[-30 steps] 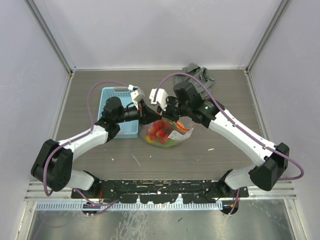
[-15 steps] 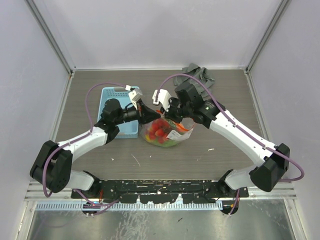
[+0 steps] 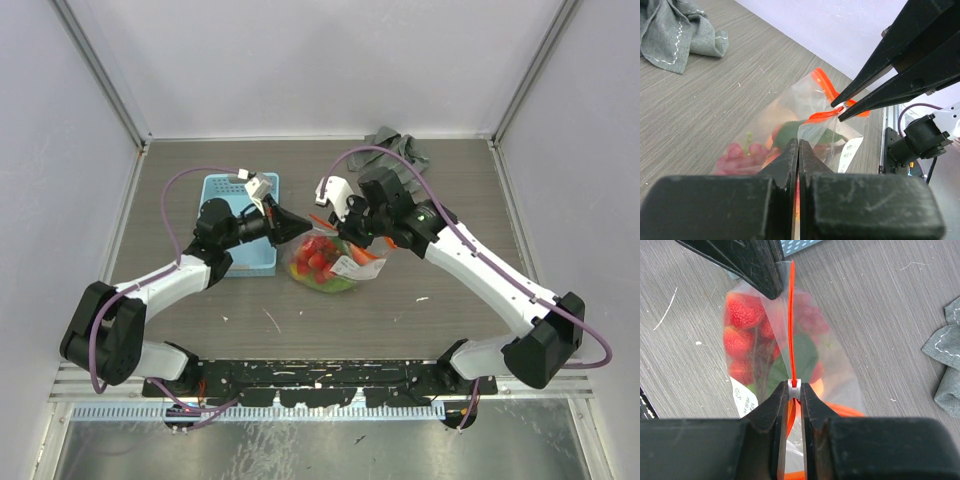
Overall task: Place the food in the zip-top bag and seal the zipper
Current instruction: Zip the zipper food storage bag at the center of the board.
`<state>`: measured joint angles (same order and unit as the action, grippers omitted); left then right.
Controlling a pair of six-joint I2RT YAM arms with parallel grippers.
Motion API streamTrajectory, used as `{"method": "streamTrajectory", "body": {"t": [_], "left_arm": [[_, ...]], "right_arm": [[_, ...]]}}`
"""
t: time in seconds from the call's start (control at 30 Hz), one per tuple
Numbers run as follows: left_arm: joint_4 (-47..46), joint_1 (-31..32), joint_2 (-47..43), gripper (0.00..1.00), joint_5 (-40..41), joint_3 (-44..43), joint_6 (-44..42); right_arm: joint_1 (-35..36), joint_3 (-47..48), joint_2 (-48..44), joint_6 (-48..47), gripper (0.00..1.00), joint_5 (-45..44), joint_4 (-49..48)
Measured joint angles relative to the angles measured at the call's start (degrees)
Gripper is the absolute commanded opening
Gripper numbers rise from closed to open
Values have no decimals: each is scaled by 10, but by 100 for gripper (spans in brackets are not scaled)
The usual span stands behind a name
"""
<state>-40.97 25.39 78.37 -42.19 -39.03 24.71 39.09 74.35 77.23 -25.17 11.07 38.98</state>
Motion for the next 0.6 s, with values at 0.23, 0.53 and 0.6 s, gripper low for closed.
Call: {"method": "streamTrajectory", "body": {"t": [0.23,0.53,0.6], "left_arm": [[-7,-5,0,12,-13,0,0],[38,-18,-9,64,-58,-8,-46],[50,-18,-8,67,-70,-20,-56]], "right_arm": [[-6,-1,-15,17,1,1,2],[-11,2,-15,19,1,11,23],[-11,4,-15,18,1,14,26]]}}
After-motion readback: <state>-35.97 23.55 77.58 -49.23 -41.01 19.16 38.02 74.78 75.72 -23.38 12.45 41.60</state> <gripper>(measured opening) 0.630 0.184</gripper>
